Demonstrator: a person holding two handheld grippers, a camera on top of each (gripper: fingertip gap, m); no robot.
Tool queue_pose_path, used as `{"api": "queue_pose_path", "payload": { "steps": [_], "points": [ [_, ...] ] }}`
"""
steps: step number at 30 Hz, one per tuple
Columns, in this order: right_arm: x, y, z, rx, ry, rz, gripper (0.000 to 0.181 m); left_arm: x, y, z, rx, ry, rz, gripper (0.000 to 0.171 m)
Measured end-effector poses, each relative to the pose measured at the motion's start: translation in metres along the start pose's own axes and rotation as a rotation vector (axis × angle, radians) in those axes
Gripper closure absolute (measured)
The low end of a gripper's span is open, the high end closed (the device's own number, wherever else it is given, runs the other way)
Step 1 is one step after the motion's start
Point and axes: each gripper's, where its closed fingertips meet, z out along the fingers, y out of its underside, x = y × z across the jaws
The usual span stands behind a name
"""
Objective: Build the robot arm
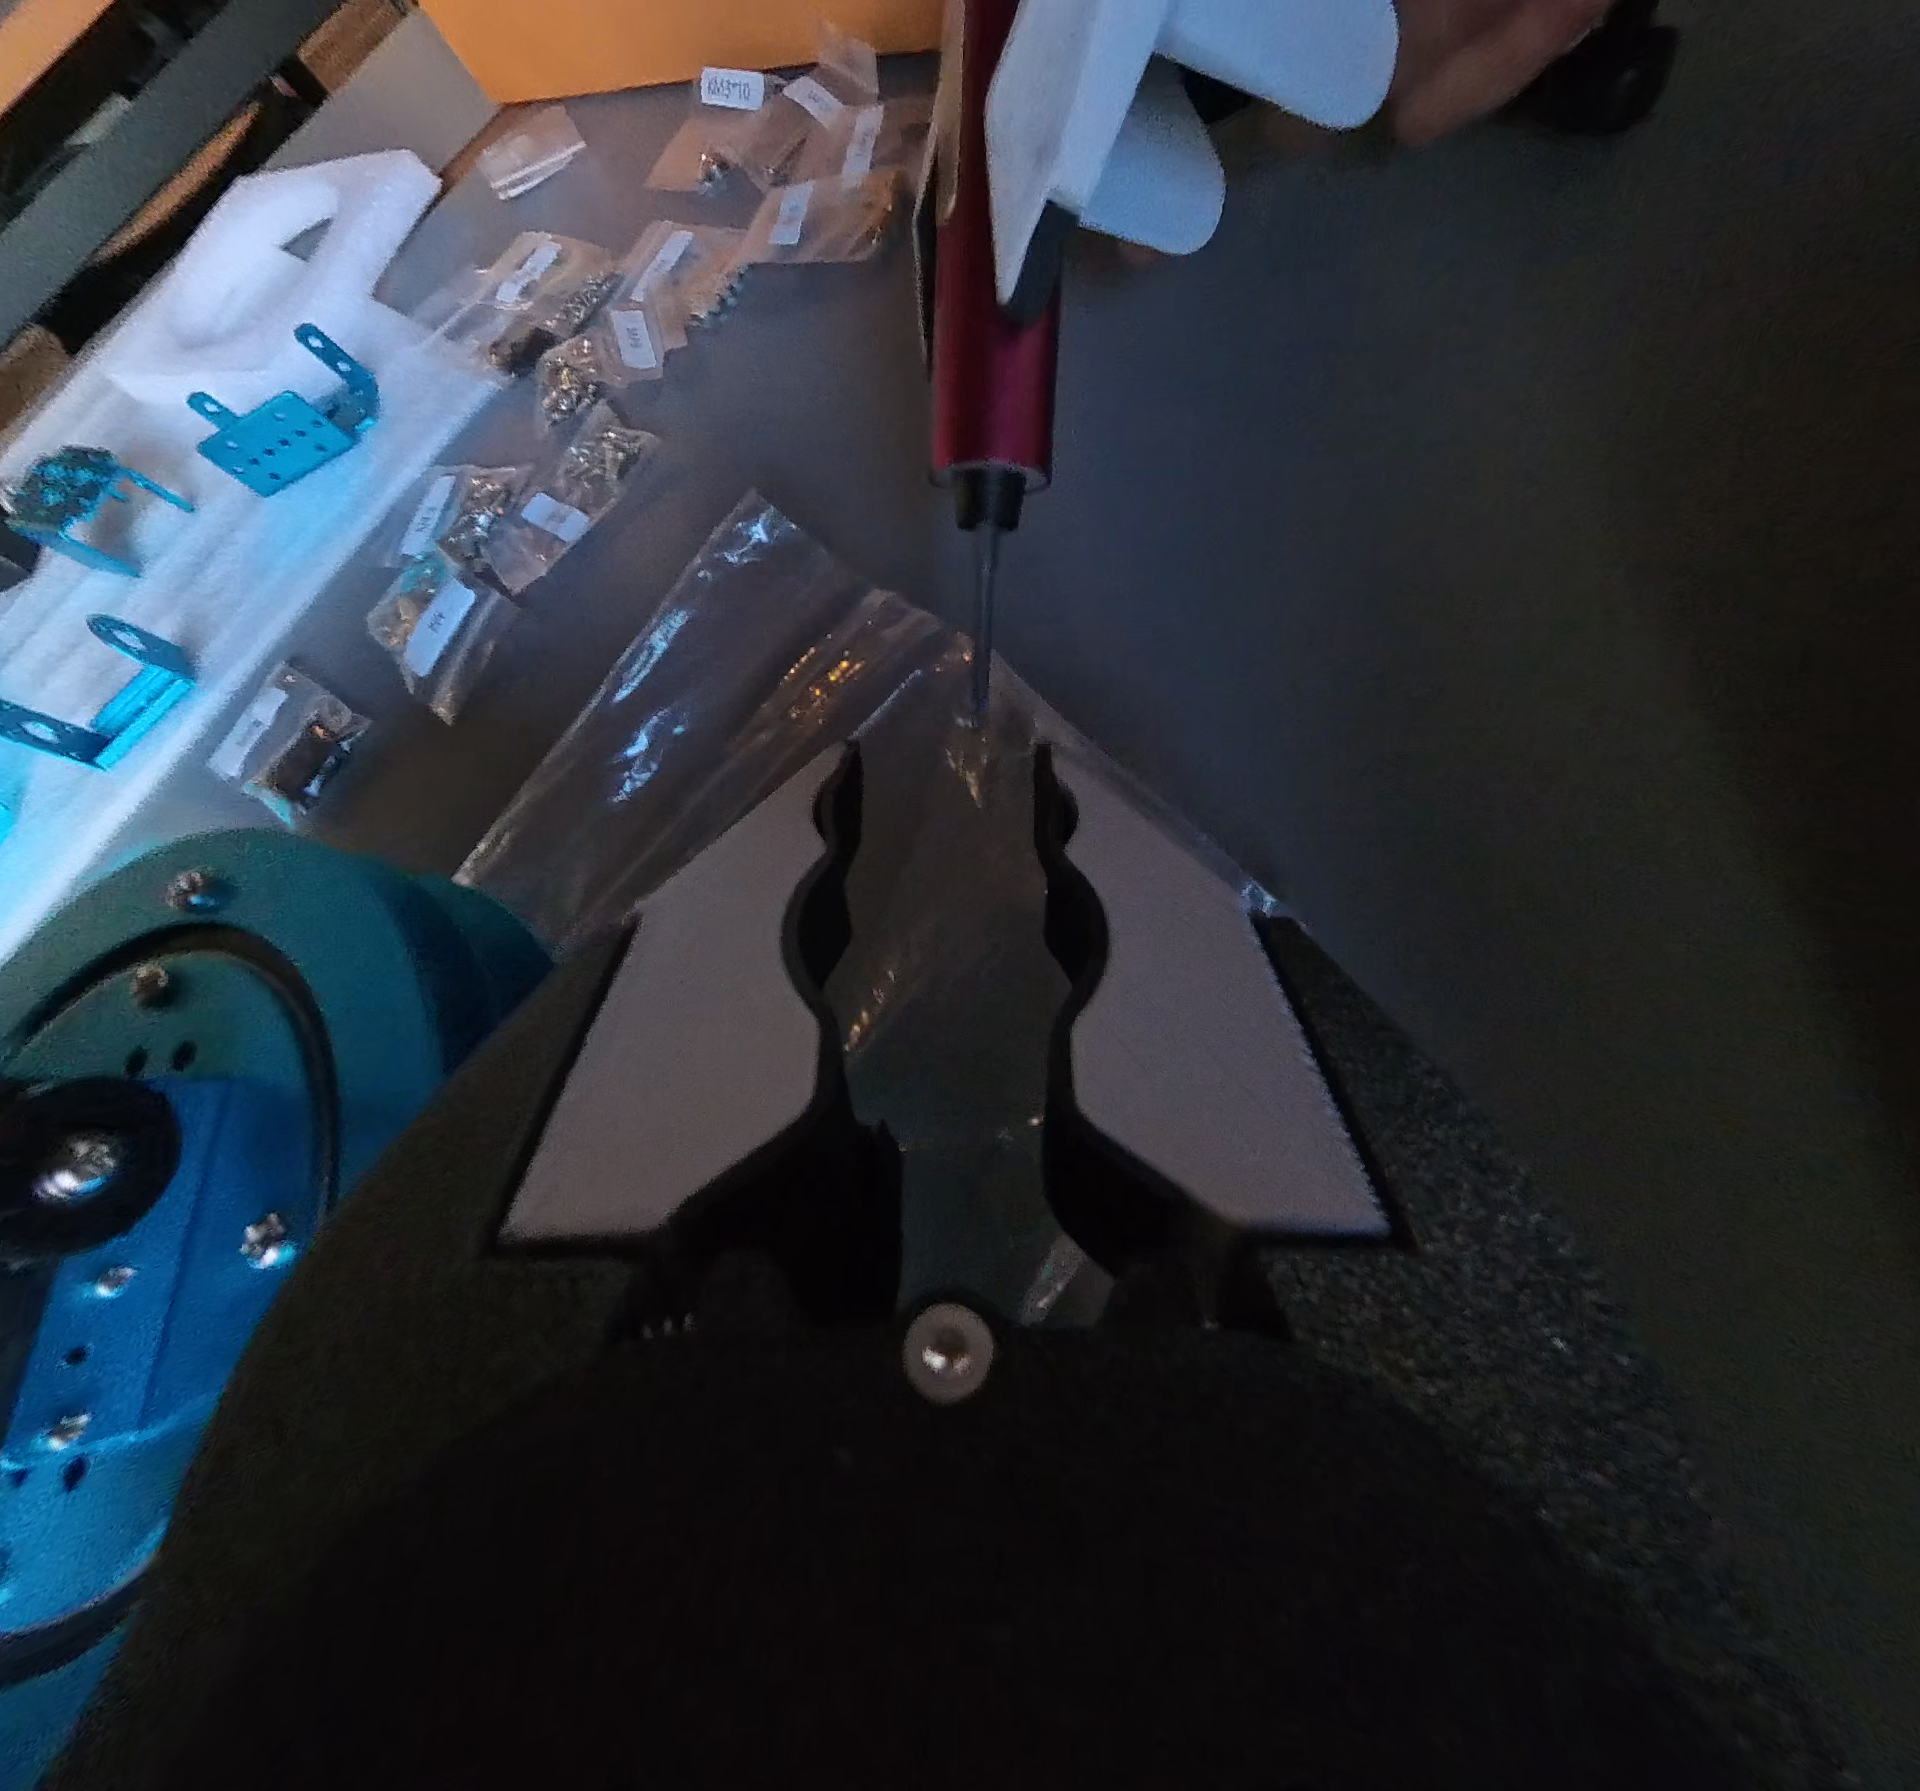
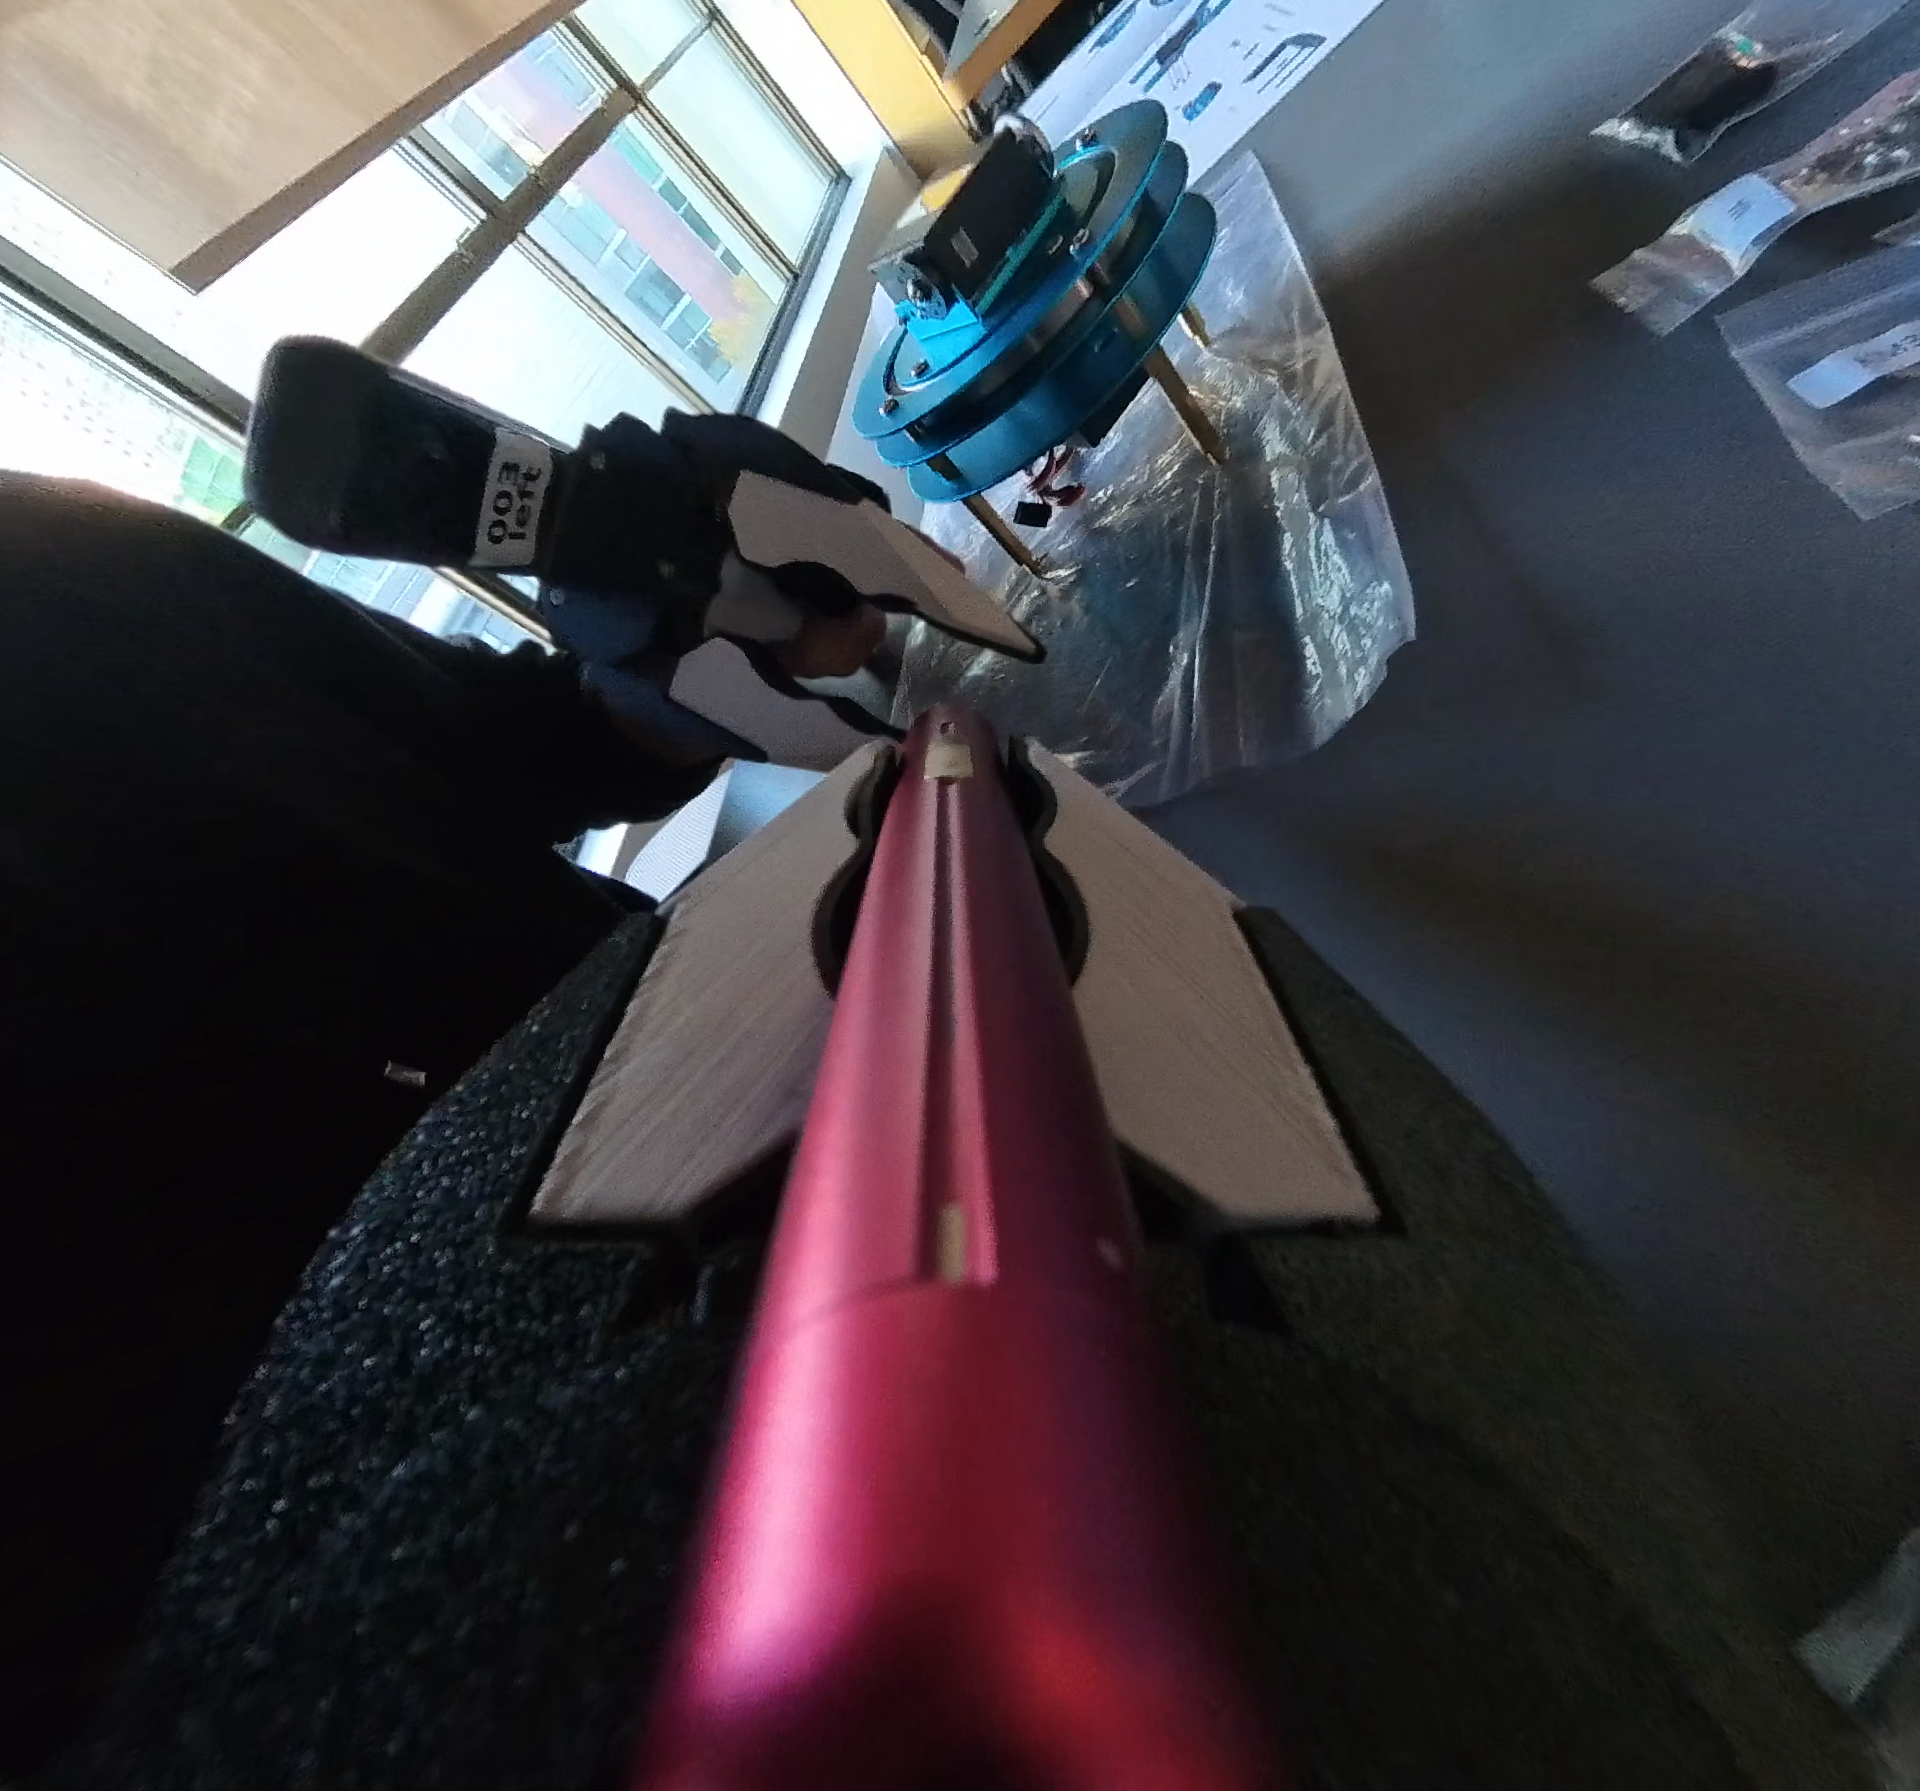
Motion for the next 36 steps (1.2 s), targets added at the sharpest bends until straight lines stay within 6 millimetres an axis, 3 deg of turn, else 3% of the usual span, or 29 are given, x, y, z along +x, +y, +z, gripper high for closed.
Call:
{"api": "queue_pose_path", "payload": {
  "steps": [3,6,9,12,15,17,18,23,28,30,33,36],
  "points": [
    [0.0,0.003,0.004,-0.011,-0.012,0.012,0.16,0.001,-0.007,0.002,0.027,-0.012,0.071,0.146],
    [0.001,0.002,0.006,-0.007,-0.018,0.032,0.16,0.005,-0.008,0.003,0.022,-0.001,0.11,0.17],
    [0.005,0.005,0.002,-0.029,0.006,0.017,0.16,0.005,0.001,0.006,-0.032,-0.006,0.163,0.17],
    [0.024,0.005,-0.014,-0.043,0.14,-0.021,0.16,-0.007,0.02,0.01,-0.118,-0.048,0.187,0.17],
    [0.024,0.002,-0.02,-0.035,0.2,-0.089,0.16,-0.007,0.018,0.013,-0.111,-0.035,0.136,0.167],
    [0.029,0.003,-0.017,-0.049,0.269,-0.145,0.16,-0.012,0.01,0.014,-0.089,-0.058,0.114,0.143],
    [0.028,0.004,-0.014,-0.059,0.279,-0.172,0.16,-0.011,0.004,0.013,-0.066,-0.048,0.097,0.139],
    [0.015,0.008,0.003,-0.07,0.196,-0.156,0.16,-0.001,-0.035,0.016,0.054,-0.044,0.139,0.137],
    [0.007,0.002,0.006,-0.024,0.163,-0.184,0.161,0.002,-0.039,0.027,0.034,-0.085,0.215,0.152],
    [0.007,-0.001,0.0,-0.024,0.189,-0.235,0.161,0.0,-0.042,0.028,0.038,-0.105,0.247,0.151],
    [0.002,-0.013,-0.026,0.039,0.207,-0.251,0.155,-0.009,-0.036,0.031,0.001,-0.14,0.295,0.151],
    [0.008,-0.002,-0.055,0.01,0.26,-0.241,0.158,-0.009,-0.031,0.036,-0.018,-0.139,0.372,0.152]
  ]
}}
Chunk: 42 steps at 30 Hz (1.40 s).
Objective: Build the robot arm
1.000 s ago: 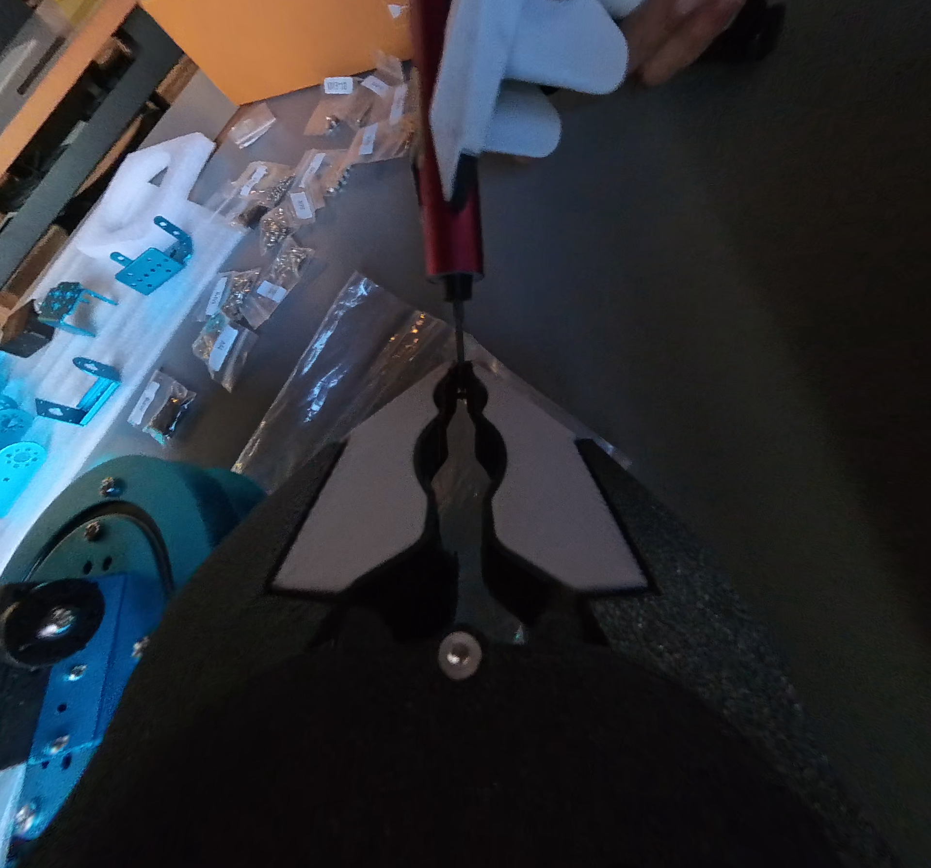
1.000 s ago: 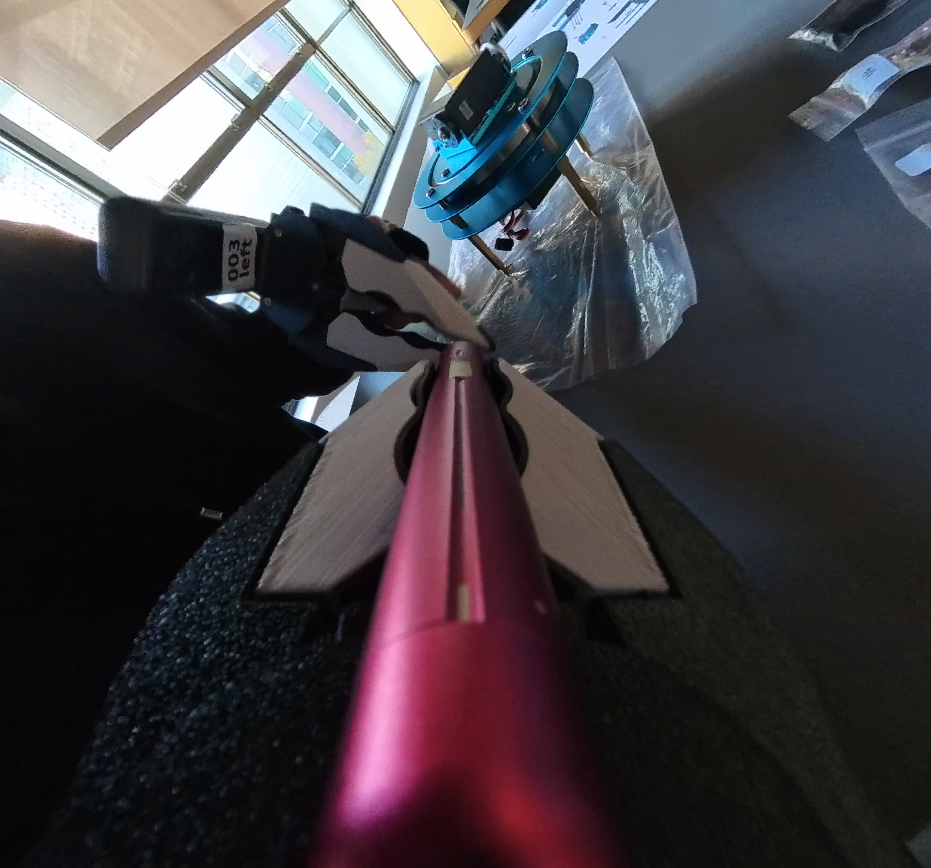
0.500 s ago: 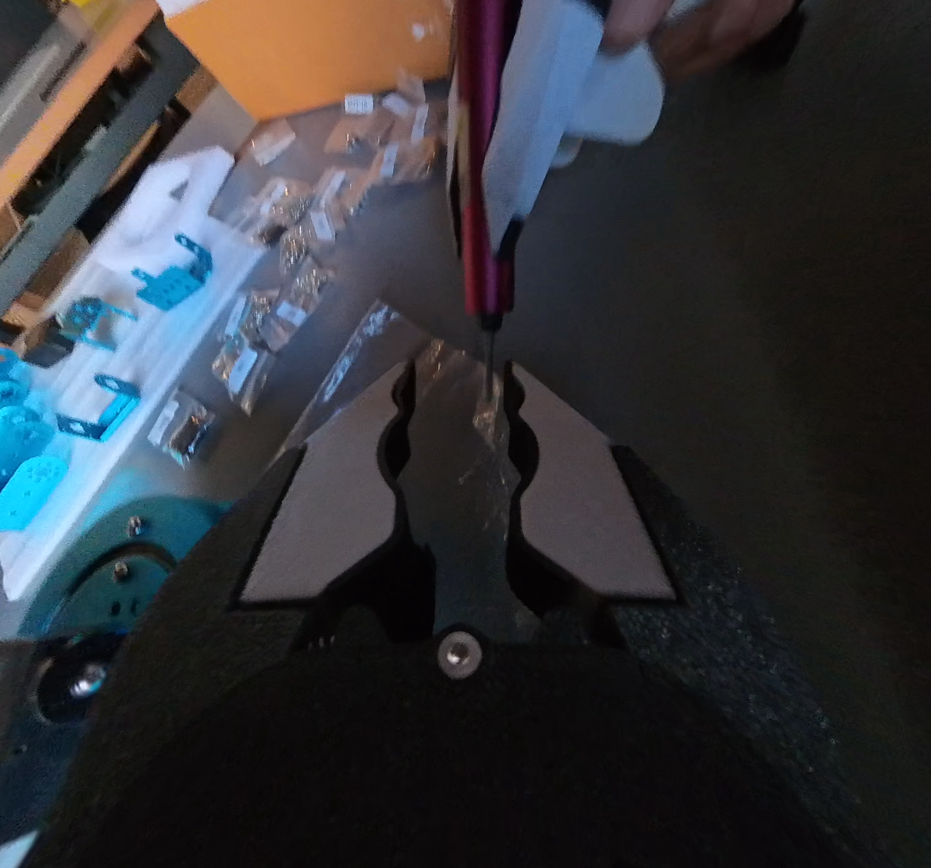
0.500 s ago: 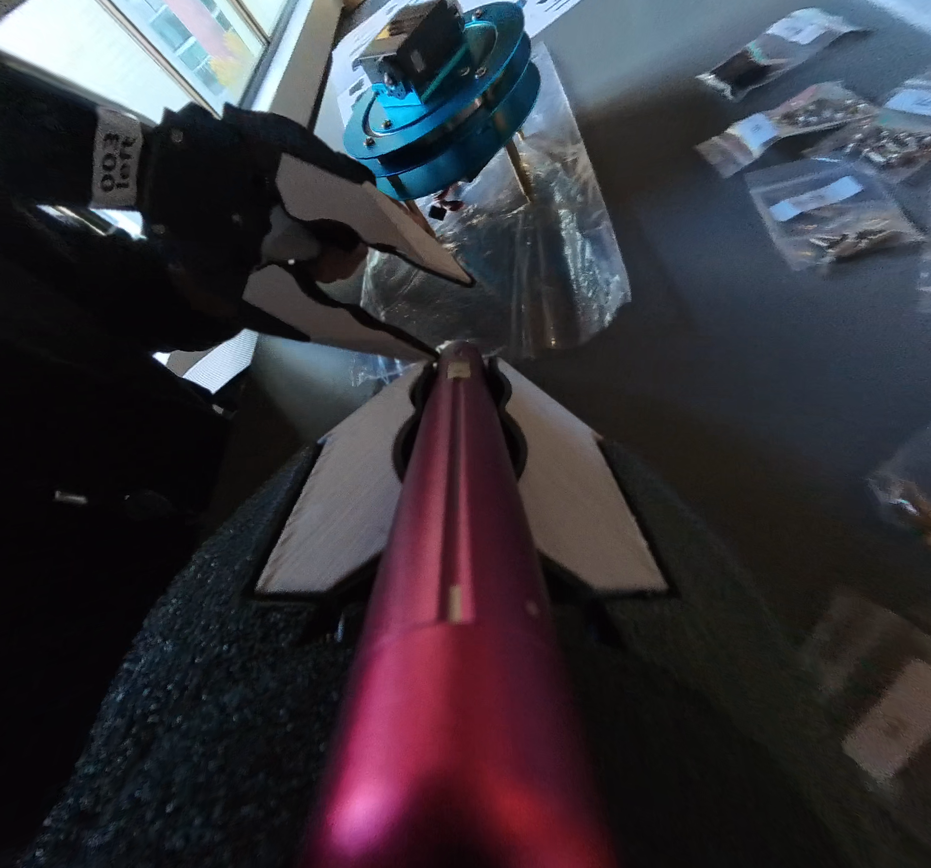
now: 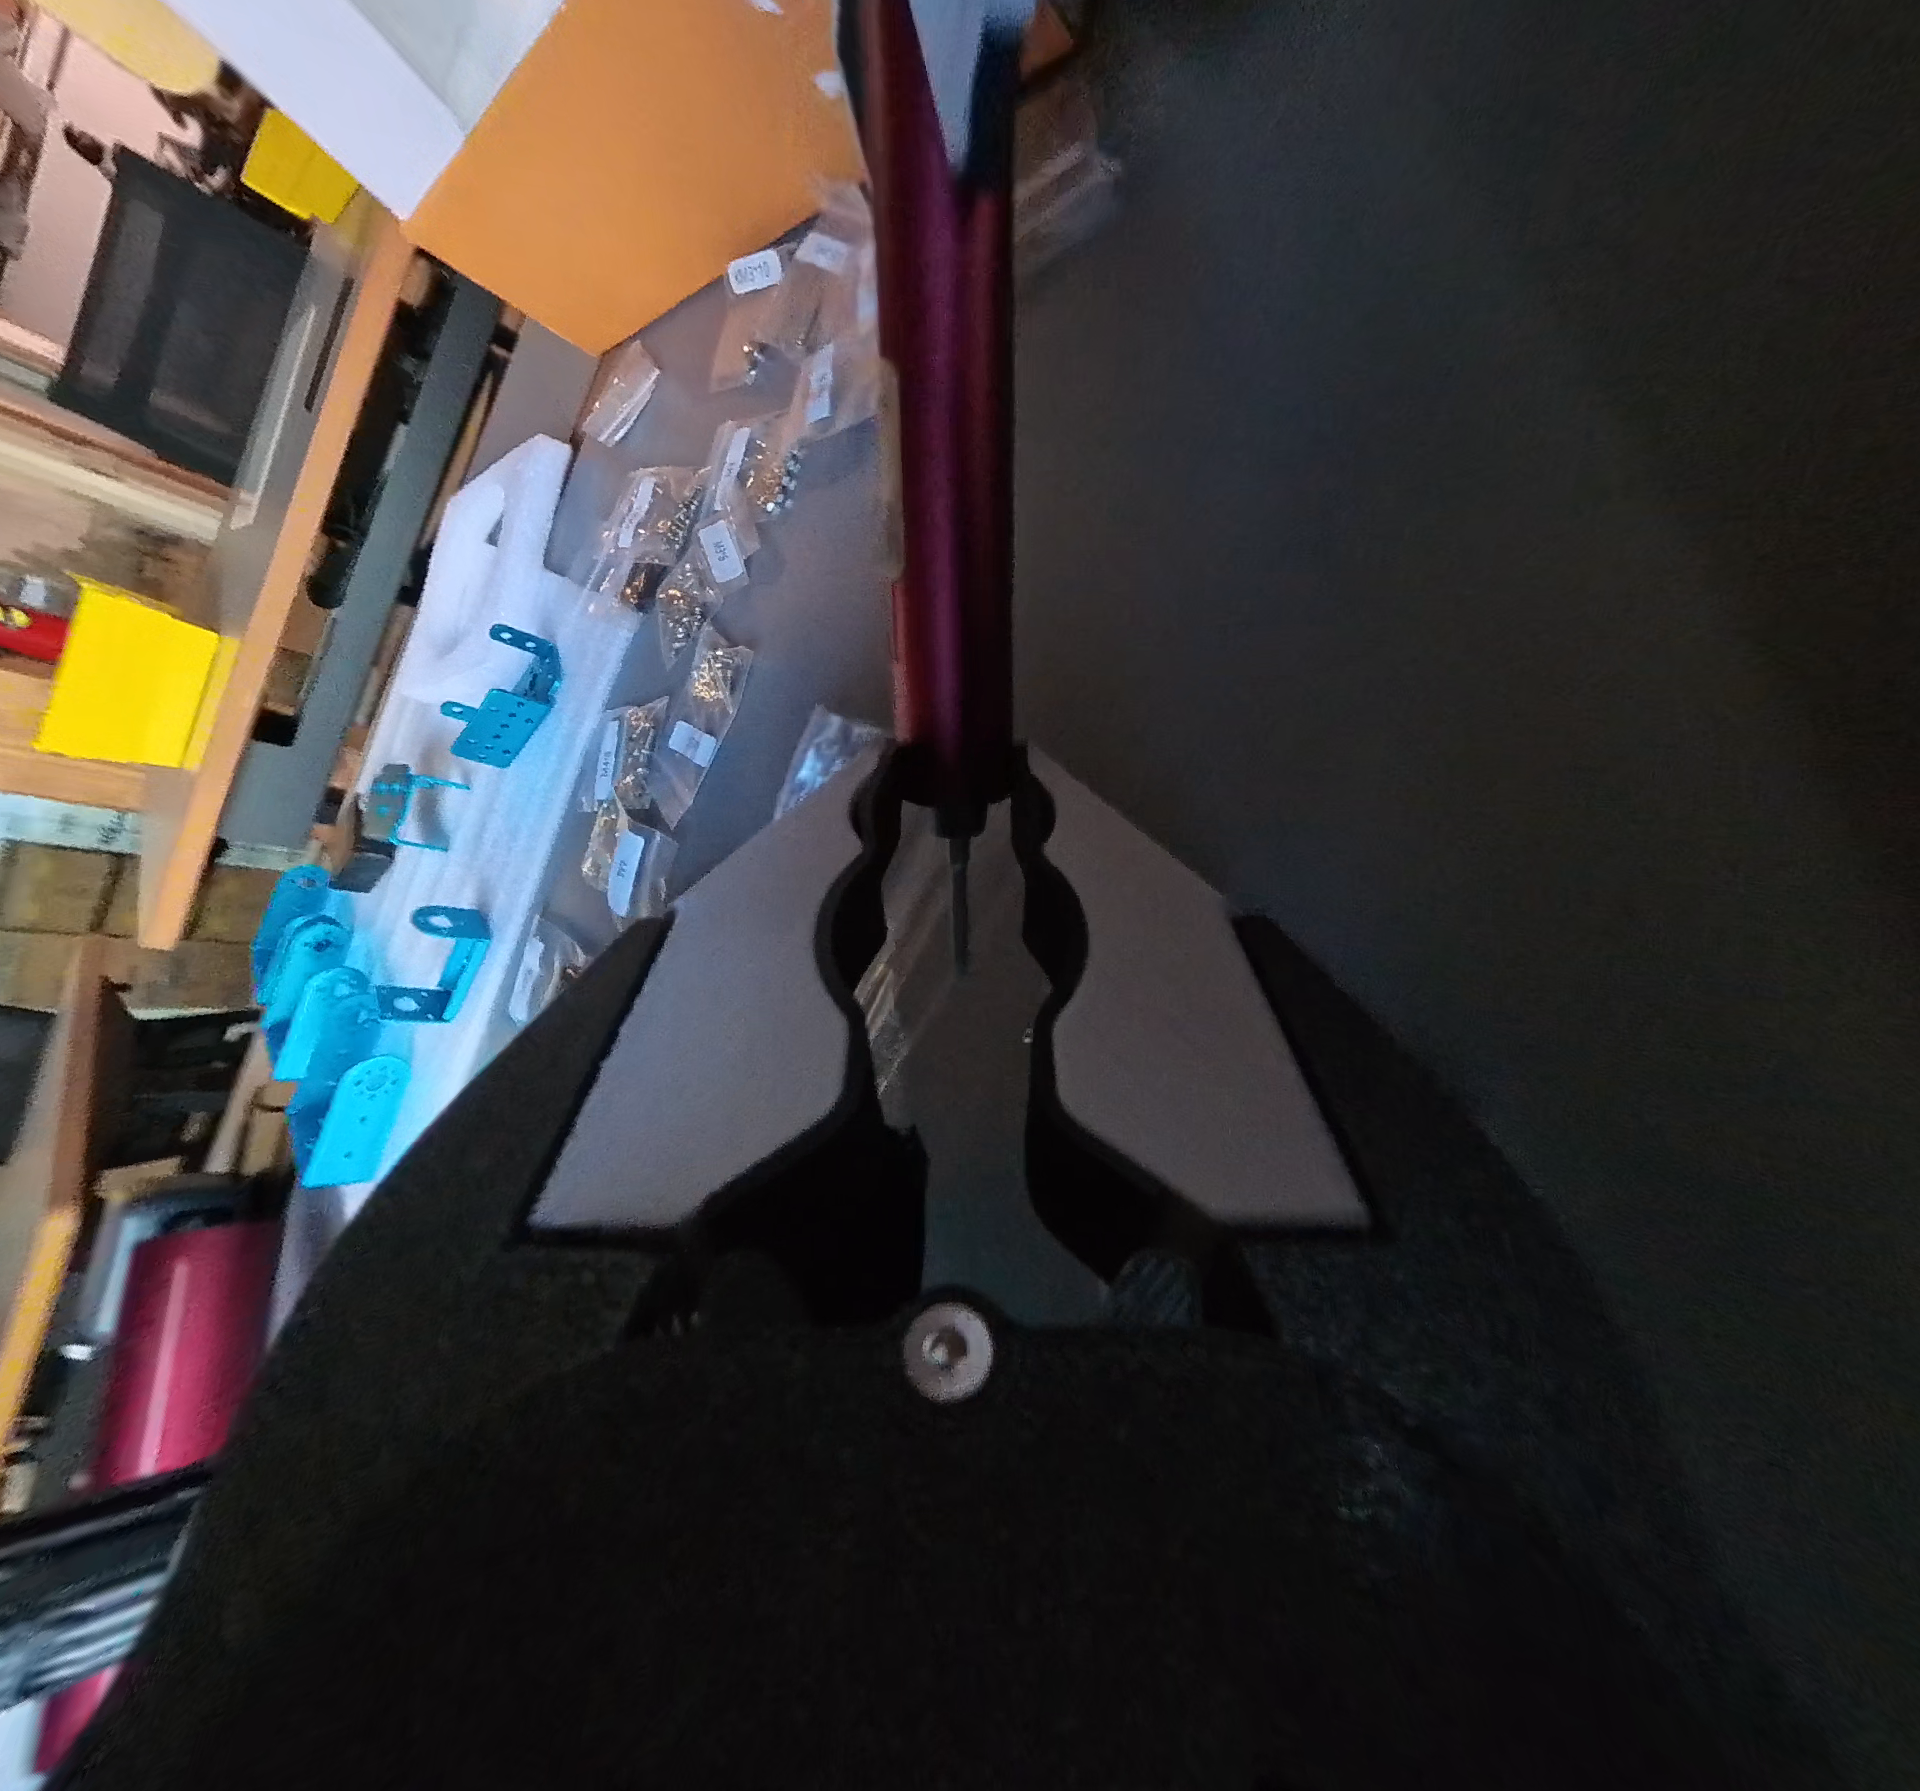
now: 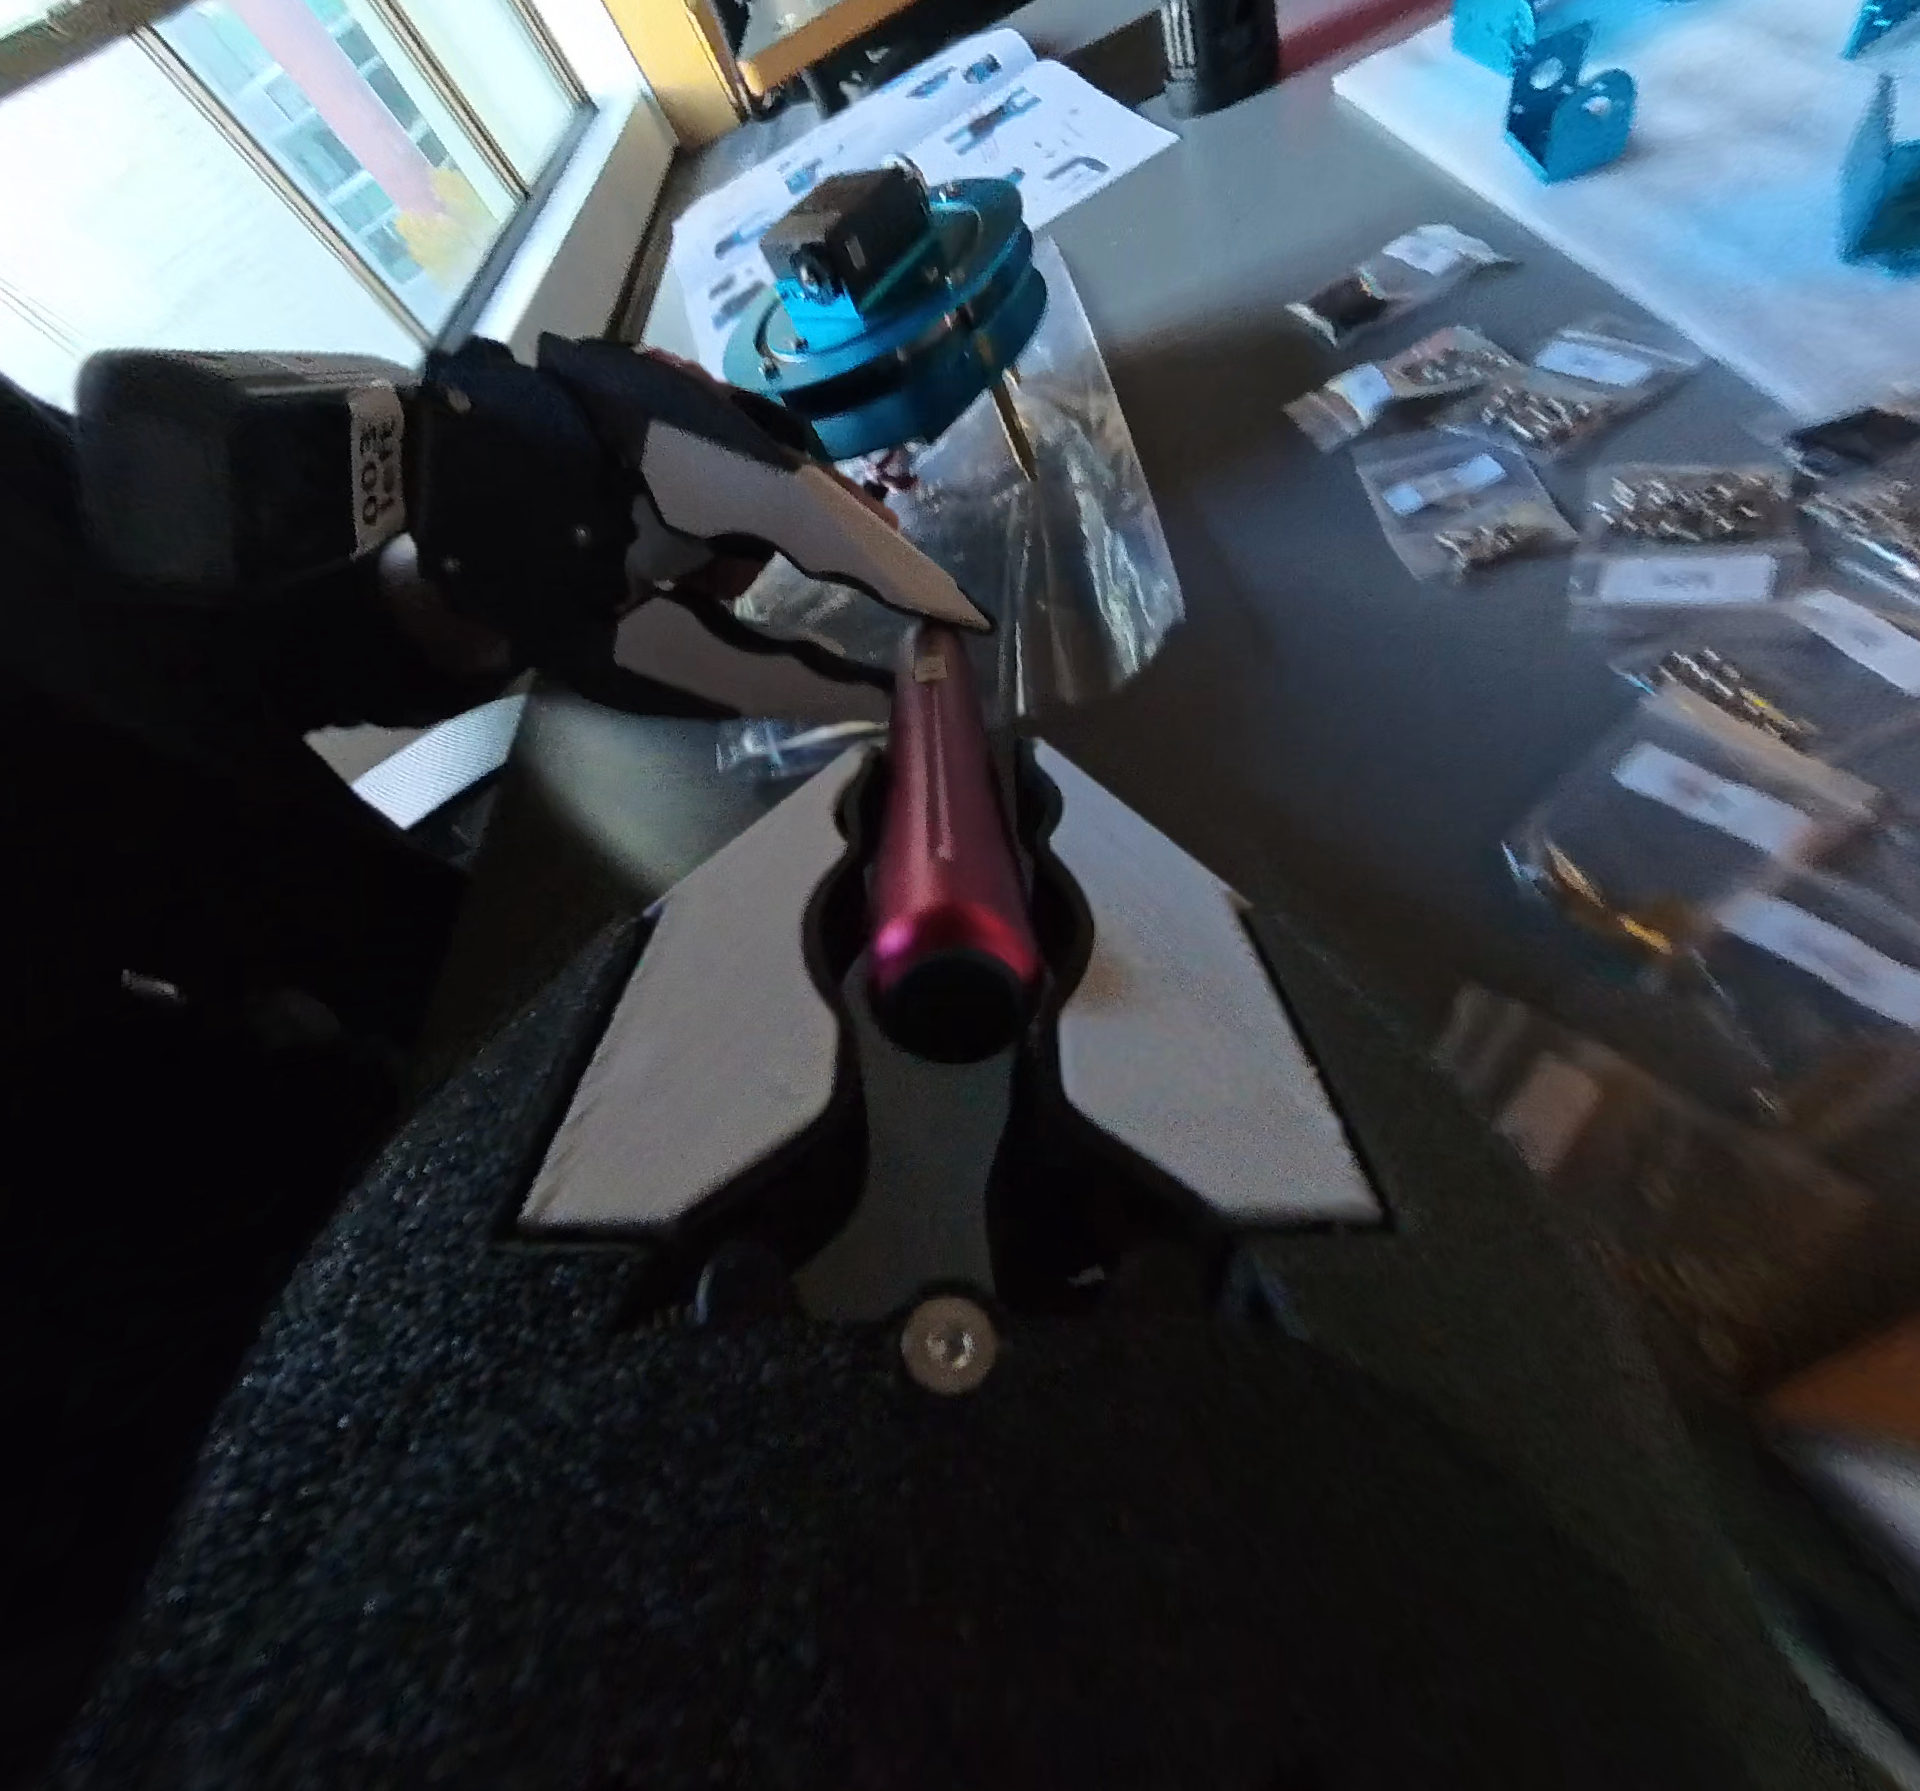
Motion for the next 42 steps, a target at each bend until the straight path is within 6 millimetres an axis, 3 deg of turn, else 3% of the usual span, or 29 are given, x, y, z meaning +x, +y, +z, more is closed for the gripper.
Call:
{"api": "queue_pose_path", "payload": {
  "steps": [3,8,14,21,24,27,30,32,34,36,38,39,40,42],
  "points": [
    [0.003,0.03,-0.021,-0.116,0.038,0.0,0.158,0.013,0.0,0.006,-0.015,0.031,0.113,0.151],
    [0.006,0.075,-0.033,-0.295,0.152,-0.092,0.159,0.025,-0.01,0.012,-0.037,0.015,0.277,0.151],
    [0.01,0.088,-0.033,-0.371,0.208,-0.185,0.161,0.025,-0.012,0.015,-0.066,0.019,0.288,0.15],
    [0.011,0.082,-0.034,-0.313,0.202,-0.159,0.162,0.02,-0.006,-0.003,-0.068,-0.031,0.209,0.134],
    [0.013,0.091,-0.034,-0.367,0.213,-0.175,0.162,0.009,-0.003,-0.027,-0.043,-0.101,0.111,0.134],
    [0.013,0.09,-0.033,-0.358,0.216,-0.157,0.161,-0.015,0.014,-0.076,0.013,-0.099,-0.155,0.128],
    [0.018,0.089,-0.037,-0.35,0.261,-0.163,0.151,-0.061,0.067,-0.132,0.013,-0.086,-0.445,0.103],
    [0.018,0.063,-0.039,-0.263,0.326,-0.188,0.14,-0.09,0.108,-0.158,0.023,-0.095,-0.528,0.097],
    [-0.003,0.019,-0.014,-0.126,0.295,-0.204,0.125,-0.102,0.144,-0.157,-0.034,-0.104,-0.438,0.093],
    [-0.024,-0.01,0.036,-0.055,0.246,-0.091,0.11,-0.105,0.164,-0.143,-0.093,-0.162,-0.212,0.093],
    [-0.049,-0.021,0.091,-0.021,0.097,0.125,0.092,-0.105,0.167,-0.134,-0.114,-0.234,0.061,0.092],
    [-0.052,-0.024,0.111,-0.006,0.076,0.188,0.092,-0.103,0.164,-0.132,-0.105,-0.236,0.162,0.091],
    [-0.051,-0.025,0.128,-0.004,0.075,0.24,0.087,-0.102,0.16,-0.132,-0.087,-0.217,0.207,0.091],
    [-0.052,-0.024,0.156,-0.036,0.078,0.332,0.079,-0.103,0.153,-0.138,-0.02,-0.071,0.098,0.091]
  ]
}}
